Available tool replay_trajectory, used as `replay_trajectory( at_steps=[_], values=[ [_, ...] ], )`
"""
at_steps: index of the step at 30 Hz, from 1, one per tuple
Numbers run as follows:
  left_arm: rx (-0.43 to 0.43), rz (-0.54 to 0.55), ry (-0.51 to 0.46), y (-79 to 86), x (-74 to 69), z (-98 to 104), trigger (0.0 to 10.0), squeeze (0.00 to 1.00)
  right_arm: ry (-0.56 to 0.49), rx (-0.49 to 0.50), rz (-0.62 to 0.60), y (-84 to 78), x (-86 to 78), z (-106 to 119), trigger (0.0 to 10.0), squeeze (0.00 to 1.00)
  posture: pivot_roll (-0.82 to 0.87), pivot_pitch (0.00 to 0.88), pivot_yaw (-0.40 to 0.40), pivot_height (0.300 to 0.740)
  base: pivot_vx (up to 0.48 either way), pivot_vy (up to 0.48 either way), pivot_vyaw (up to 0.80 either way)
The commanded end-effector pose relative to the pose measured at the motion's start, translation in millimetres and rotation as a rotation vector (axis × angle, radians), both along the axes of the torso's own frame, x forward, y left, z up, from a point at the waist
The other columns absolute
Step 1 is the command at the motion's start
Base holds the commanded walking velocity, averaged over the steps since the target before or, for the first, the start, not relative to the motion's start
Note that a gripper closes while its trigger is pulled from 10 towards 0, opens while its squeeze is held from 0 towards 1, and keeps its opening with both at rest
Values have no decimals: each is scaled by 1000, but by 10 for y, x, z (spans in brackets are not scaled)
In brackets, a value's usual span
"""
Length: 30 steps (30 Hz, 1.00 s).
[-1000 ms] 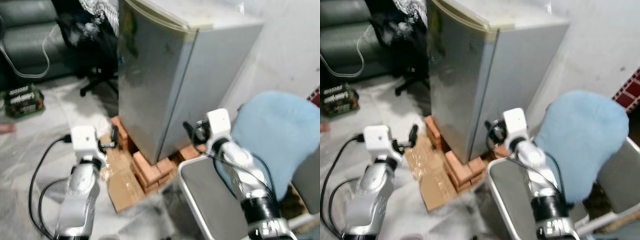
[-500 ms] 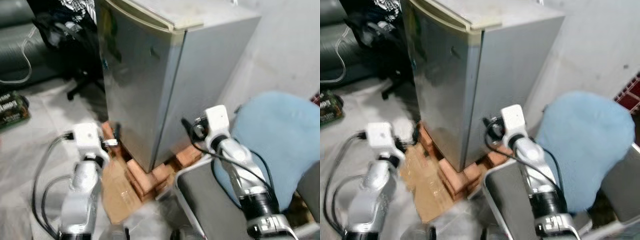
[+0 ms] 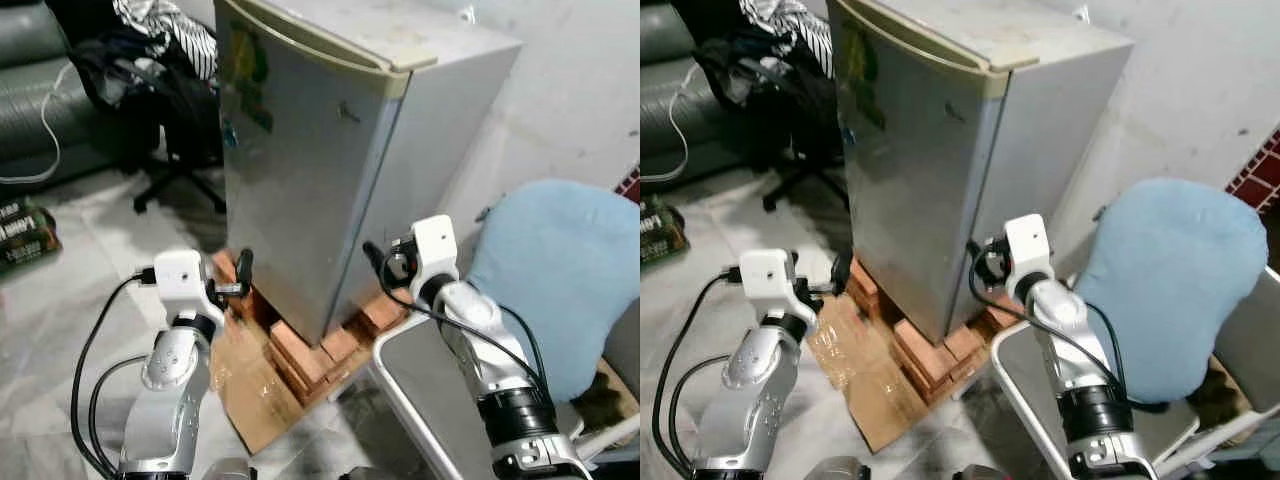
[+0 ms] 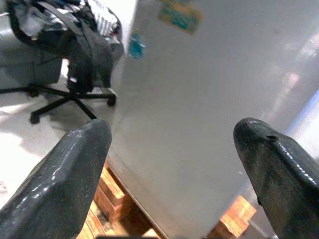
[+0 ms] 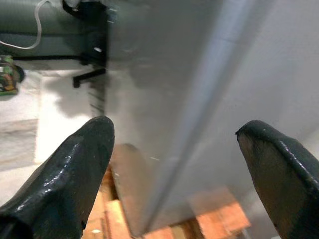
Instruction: Restocking fridge
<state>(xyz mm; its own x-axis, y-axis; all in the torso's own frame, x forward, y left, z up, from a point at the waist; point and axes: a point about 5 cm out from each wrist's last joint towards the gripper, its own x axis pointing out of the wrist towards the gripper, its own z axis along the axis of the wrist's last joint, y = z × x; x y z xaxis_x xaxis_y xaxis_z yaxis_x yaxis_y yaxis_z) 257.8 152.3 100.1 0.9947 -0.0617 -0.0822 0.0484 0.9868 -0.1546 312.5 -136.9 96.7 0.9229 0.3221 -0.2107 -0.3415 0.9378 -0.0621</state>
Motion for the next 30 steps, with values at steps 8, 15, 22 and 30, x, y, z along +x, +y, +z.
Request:
replay_trajectory(
  at_steps=[8,15,22,30],
  values=[
    [-30,-18,10,-23,4,-3,10000,0,-3,28,-16,6,1,23,10000,0,85,0,-100,740,0,480,0],
    [-47,-49,4,-67,16,14,10000,0,11,60,-57,-21,2,2,10000,0,86,0,-101,740,0,480,0],
    [-85,-73,8,-95,16,20,10000,0,39,95,-86,-59,32,-9,10000,0,88,0,-102,740,0,480,-229],
    [-98,-100,13,-133,14,26,10000,0,48,89,-79,-54,33,-20,10000,0,86,0,-102,740,0,480,-800]
  ],
)
